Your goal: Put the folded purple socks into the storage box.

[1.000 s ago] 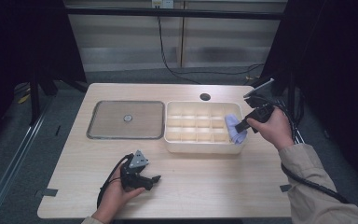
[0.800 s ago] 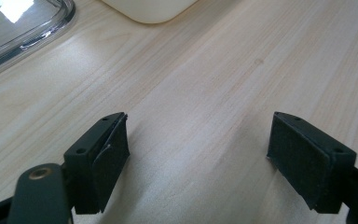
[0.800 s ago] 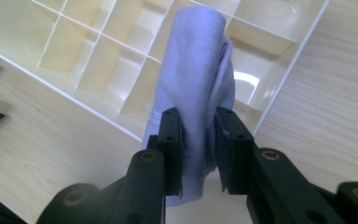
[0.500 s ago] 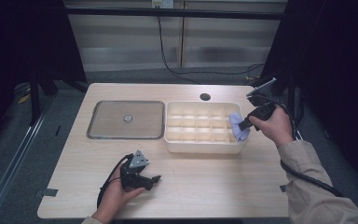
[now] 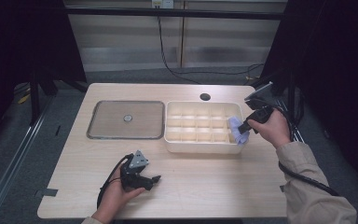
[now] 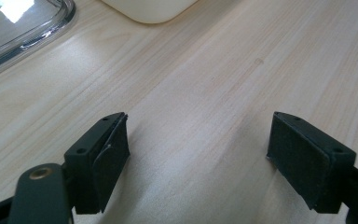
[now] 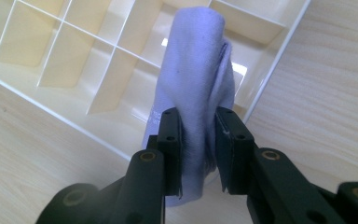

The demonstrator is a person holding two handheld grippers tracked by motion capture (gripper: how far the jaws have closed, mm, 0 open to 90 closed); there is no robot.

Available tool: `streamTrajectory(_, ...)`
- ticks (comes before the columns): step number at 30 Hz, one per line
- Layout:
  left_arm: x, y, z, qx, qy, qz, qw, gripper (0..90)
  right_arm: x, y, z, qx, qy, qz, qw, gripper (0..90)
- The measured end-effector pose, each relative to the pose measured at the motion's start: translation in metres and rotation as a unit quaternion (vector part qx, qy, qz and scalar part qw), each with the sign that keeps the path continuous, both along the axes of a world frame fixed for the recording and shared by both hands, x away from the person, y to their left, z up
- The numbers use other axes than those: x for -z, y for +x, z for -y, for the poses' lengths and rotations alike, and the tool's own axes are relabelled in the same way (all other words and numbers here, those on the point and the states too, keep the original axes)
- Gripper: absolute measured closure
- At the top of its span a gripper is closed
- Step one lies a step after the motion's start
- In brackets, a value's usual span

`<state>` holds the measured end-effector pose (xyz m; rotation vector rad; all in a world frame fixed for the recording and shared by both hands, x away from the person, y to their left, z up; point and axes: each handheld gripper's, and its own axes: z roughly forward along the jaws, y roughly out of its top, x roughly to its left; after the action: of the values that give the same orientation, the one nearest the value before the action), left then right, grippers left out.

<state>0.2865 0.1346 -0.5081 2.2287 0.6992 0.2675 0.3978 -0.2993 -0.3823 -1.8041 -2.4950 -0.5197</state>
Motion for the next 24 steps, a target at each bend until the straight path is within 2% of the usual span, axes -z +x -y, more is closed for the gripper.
streamTrajectory(16,0.000,0.000,0.000,-0.001,0.002,0.002,1.0000,20.0,0.020,0.004,0.000,-0.006,0.001,-0.014,0.9999,73.3)
streamTrajectory(24,0.000,0.000,0.000,-0.001,0.002,0.002,1.0000,20.0,0.023,0.004,-0.002,-0.012,-0.001,-0.017,0.9998,73.4)
